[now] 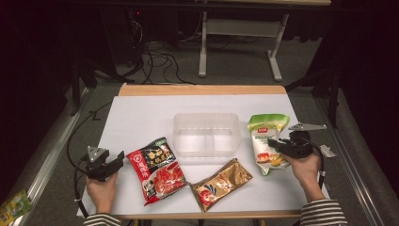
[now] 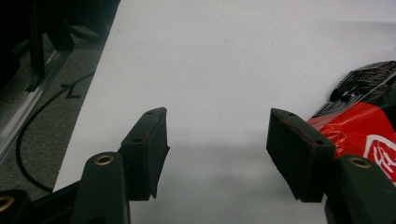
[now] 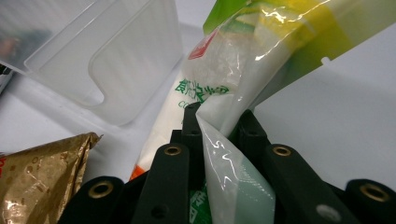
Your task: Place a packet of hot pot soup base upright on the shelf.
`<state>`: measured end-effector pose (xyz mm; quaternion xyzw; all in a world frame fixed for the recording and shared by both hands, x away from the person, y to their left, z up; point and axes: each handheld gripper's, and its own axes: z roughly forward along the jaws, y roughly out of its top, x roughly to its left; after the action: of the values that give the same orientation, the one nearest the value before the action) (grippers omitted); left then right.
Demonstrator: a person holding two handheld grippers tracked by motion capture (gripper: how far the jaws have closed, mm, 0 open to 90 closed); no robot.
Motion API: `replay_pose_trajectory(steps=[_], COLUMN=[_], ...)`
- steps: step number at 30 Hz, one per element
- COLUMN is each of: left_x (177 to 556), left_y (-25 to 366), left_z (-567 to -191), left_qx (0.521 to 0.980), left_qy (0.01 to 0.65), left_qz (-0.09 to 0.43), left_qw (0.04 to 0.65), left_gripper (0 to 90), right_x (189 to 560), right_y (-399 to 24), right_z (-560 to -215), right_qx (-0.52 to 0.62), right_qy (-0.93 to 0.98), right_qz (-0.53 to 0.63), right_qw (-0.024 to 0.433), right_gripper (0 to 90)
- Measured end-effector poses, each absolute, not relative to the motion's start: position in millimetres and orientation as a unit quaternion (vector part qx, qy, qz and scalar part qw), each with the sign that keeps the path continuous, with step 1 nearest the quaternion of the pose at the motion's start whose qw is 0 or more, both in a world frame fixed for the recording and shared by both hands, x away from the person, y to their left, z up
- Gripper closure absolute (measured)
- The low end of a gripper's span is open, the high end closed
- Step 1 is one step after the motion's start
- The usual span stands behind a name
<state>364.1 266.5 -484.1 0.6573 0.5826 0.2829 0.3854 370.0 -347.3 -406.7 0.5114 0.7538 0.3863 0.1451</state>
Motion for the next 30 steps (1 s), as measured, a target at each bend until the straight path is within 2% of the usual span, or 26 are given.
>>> replay_pose_trajectory(steps=[30], left_x=[364], left_y=[266], left_z=[-484], left_qx=[0.658], left_qy=[0.582], left_qz=[0.282], left_qw=[0.386], left_gripper=[38.9], right_x=[356], right_y=[-331], right_z=[-375], right_qx=[0.476], right_qy=[0.753], right_qz=[0.422], right_qw=[0.166], right_gripper=[78.8])
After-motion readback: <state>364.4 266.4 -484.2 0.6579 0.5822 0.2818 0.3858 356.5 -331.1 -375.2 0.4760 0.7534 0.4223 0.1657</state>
